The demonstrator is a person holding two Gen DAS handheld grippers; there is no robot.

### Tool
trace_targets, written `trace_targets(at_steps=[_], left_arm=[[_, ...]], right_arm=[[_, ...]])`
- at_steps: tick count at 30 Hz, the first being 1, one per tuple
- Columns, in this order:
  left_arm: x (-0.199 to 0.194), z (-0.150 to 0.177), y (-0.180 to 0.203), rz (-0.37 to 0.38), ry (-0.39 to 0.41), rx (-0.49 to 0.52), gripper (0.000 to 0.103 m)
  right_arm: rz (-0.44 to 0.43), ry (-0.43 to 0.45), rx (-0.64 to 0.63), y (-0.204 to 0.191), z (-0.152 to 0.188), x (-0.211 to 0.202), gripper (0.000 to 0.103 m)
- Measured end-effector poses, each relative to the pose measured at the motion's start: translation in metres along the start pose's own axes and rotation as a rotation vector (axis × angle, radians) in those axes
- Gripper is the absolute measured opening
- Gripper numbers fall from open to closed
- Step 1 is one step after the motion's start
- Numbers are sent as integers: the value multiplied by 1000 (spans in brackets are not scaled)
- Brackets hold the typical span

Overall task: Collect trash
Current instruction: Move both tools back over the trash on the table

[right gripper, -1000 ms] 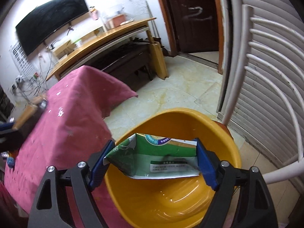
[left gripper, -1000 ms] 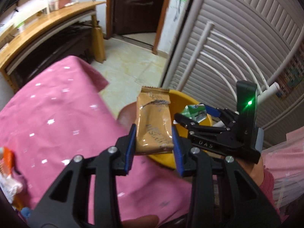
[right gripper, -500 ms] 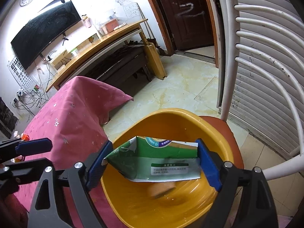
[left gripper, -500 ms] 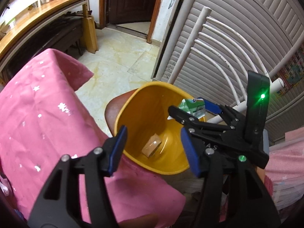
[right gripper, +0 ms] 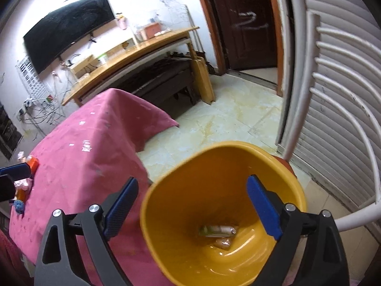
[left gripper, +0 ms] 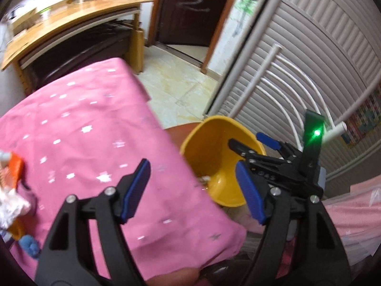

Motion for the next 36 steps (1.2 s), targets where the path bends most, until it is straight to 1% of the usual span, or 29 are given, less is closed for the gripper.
trace_targets(at_steps=[7,11,14,18,19,20,21,23,26,28,29,31,33,36], left_arm=[[-42,6,-59,-77,65,-107,72],[-63,14,-88,-127,98,-155,78],[-79,22,-111,-172,120,-183,78],[-109,35,-152,-228,158,-238,80],[-115,38,-159,-237,163,-247,83],[-123,43,-171,-254,170,-262,87],[-128,45,-179,-267,173,-269,87],[-137,51,-197,-299,171,-286,87],[-149,62,-221,-327,168,-306,87],[-154,66,-234,-333,160,-314,88],[-158,68,-240,-331,156,-322,91],[-166,75,-258,-333,157,-343,91],[-175,81,-276,-338,159,-368,91],[-181,89,-293,-339,149,-381,91]], right_arm=[[-87,25,-82,-68,-10,0,88],[-146,28,-126,-112,-17,4,88],[-188,30,-154,-141,-21,6,88],[-252,23,-205,-186,-22,9,88],[-268,20,-216,-194,-22,9,88],[-294,13,-234,-208,-21,9,88],[-316,8,-251,-219,-18,8,88],[-351,-9,-289,-241,-12,8,88],[-409,-40,-332,-271,-1,8,88],[-449,-63,-358,-289,7,7,88],[-471,-73,-375,-299,11,6,88],[-502,-94,-407,-316,19,5,88],[-518,-108,-429,-328,26,4,88],[-547,-130,-469,-347,39,2,88]])
Point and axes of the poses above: each gripper's, at about its wrist camera, not at the fingertips, and x roughly the way its jaws point, y to its right, z to its underside, the point moved 3 cm from there along x, roughly the way its jaws point, and after that the axes turned 3 degrees about -x, right-handed, at the moved point
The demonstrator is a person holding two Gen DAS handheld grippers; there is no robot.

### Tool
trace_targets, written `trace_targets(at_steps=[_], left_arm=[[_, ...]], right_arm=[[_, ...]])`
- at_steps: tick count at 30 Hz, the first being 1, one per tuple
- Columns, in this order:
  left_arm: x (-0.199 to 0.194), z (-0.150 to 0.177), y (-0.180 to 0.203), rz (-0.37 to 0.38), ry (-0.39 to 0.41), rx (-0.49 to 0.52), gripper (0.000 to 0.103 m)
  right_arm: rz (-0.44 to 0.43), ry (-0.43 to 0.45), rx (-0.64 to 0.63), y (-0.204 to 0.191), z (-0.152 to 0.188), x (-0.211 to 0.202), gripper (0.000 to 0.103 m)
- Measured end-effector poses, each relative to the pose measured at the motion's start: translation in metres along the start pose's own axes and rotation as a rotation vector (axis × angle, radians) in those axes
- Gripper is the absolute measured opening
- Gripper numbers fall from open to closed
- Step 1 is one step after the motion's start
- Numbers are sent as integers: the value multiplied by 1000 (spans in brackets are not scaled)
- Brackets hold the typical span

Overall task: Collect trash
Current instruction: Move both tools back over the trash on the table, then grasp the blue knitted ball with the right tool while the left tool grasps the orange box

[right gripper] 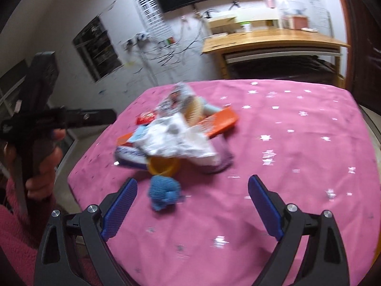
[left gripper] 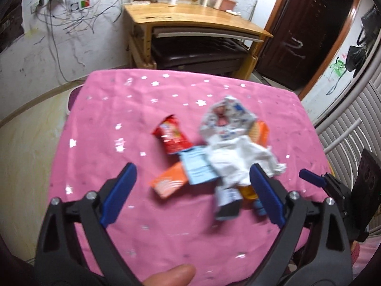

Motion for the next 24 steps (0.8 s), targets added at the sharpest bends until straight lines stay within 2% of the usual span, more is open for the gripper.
trace_targets(at_steps=[5,10,14,16,21,24], left_arm=[[10,7,-19,-5,-36,39,91],[20,15,-25,23,-75,115,91],[32,15,-28,11,-96,158,71],[39,15,-29,14,-110,182,67],[48,15,-23,35,-107,238,62],[54,16,-18,32,-111,264,51]], right_arm=[[-21,-29,-27,-21,-1,18,88],[-3,-62,-56,-32,2,29,88],[18,-76,-66,-38,0,36,88],[28,-80,-69,-41,-1,40,88],[52,-87,-63,-41,-1,45,88],[67,-96,-66,-41,-1,47,88]])
Point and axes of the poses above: each gripper's, at about its wrist camera, not at the fingertips, and x roughly the way its jaws point, y to its right, z to its underside, the point moved 3 cm from there along x, roughly the way its jaws point, and after that the axes turned 3 degrees about -x, right-handed, at the moved point
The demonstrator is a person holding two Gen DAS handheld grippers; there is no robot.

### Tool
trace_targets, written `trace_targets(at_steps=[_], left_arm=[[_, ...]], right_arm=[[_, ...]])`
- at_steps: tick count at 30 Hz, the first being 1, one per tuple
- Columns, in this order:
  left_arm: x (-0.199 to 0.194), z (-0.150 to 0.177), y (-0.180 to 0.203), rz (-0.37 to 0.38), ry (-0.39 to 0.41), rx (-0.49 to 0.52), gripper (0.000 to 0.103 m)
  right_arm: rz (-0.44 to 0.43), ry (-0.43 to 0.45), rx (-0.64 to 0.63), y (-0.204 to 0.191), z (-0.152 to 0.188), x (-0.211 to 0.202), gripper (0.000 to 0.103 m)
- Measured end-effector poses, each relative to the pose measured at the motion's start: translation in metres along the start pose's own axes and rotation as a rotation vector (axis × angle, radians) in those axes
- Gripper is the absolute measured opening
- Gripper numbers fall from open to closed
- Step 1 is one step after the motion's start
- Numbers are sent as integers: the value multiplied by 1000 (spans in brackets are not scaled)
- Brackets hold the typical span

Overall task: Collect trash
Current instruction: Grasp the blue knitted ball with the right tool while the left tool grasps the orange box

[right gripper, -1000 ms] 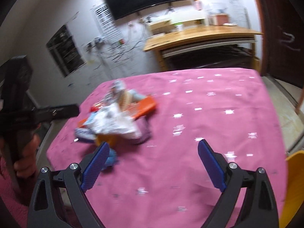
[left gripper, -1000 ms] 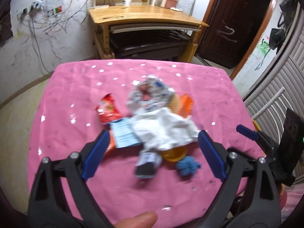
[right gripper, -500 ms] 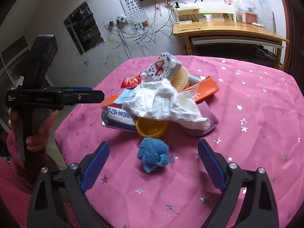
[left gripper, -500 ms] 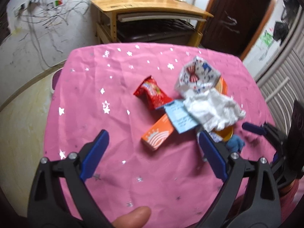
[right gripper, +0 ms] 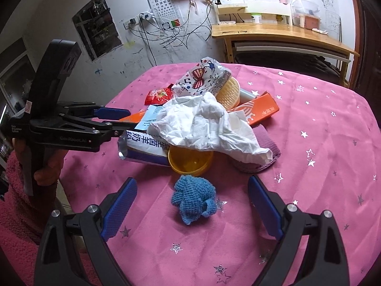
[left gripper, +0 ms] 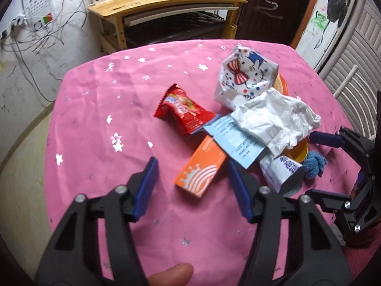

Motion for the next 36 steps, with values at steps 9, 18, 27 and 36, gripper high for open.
trace_targets(at_steps=[9,18,27,36], left_arm=[[-2,12,0,-26,10,-24,23],[-32,41,-2,-47,46,-68,22],[-65,52,1,-77,111,-107,22],[-73,50,12,-150,143,-79,20]], right_arm=[[29,-15,-11,-3,2,3,76],[49,5,-19,6,4,-1,33],[51,21,-45,2,12,-6,25],[32,107,-26,9,13,-36,25]])
Point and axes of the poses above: each gripper's, at about its wrist camera, not at the fingertips, and x roughly the way its jaws point, y to its right, z to its underside, the point moved 3 cm from there along x, roughly the way its jaws point, and after that the axes turned 3 degrees about -x, right-handed, at the moved point
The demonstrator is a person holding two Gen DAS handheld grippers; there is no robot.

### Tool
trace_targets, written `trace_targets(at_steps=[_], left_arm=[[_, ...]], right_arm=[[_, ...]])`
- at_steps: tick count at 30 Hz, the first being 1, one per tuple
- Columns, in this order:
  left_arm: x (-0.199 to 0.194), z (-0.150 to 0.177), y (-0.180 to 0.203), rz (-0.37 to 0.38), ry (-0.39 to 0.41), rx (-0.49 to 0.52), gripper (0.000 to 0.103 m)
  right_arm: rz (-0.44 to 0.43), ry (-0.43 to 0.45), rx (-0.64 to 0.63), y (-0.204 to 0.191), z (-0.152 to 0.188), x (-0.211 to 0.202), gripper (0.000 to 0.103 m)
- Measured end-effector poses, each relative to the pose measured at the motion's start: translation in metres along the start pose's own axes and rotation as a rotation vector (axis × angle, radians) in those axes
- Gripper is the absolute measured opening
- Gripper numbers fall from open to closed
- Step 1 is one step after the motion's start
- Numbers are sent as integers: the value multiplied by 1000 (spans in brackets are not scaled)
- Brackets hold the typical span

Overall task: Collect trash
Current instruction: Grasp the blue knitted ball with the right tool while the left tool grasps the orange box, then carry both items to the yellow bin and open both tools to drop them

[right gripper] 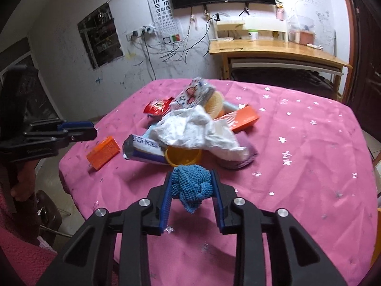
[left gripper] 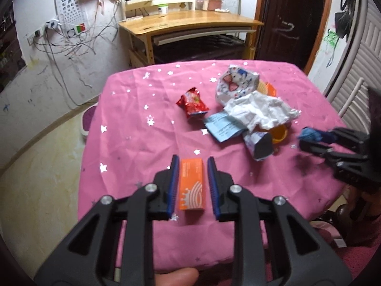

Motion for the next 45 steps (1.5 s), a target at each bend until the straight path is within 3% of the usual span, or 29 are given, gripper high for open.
trace_targets(at_steps=[2,4,5,6,10,13,18,25,34,41,45], left_arm=[[6,2,-1,-16,-18,2,18],[10,4,-3,16,-46,-4,20],[12,5,-6,51,-72,-26,25],[12,6,-7,66,-82,-39,40],[14,7,-6,53,-73,-30,47],[22,10,0,22,-90,-7,47],[37,14,6,-3,-127,9,23],[35,11,8,-43,-100,-6,22],[5,-24,23,-30,-5,-16,22],[-8,-54,65,15,44,36,22],[-6,-69,108,88,41,82,22]], right_arm=[[2,11,16,7,1,-7,25],[1,16,33,15,2,-14,25],[6,22,39,17,2,-17,25],[10,27,44,19,4,-20,25],[29,45,68,32,4,-29,25],[44,52,79,39,6,-35,25],[80,70,97,53,7,-47,25],[189,112,165,96,16,-80,25],[317,136,280,159,48,-114,25],[374,138,339,193,71,-131,25],[402,141,366,210,82,-140,25]])
Point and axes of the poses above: each gripper's, at about its wrist camera, not at the fingertips, and x roughly the way its jaws point, y to its right, z to its underside, the point moved 3 cm from there along x, roughly the way its jaws point, and after that the axes turned 3 degrees about -x, right-handed, at the moved point
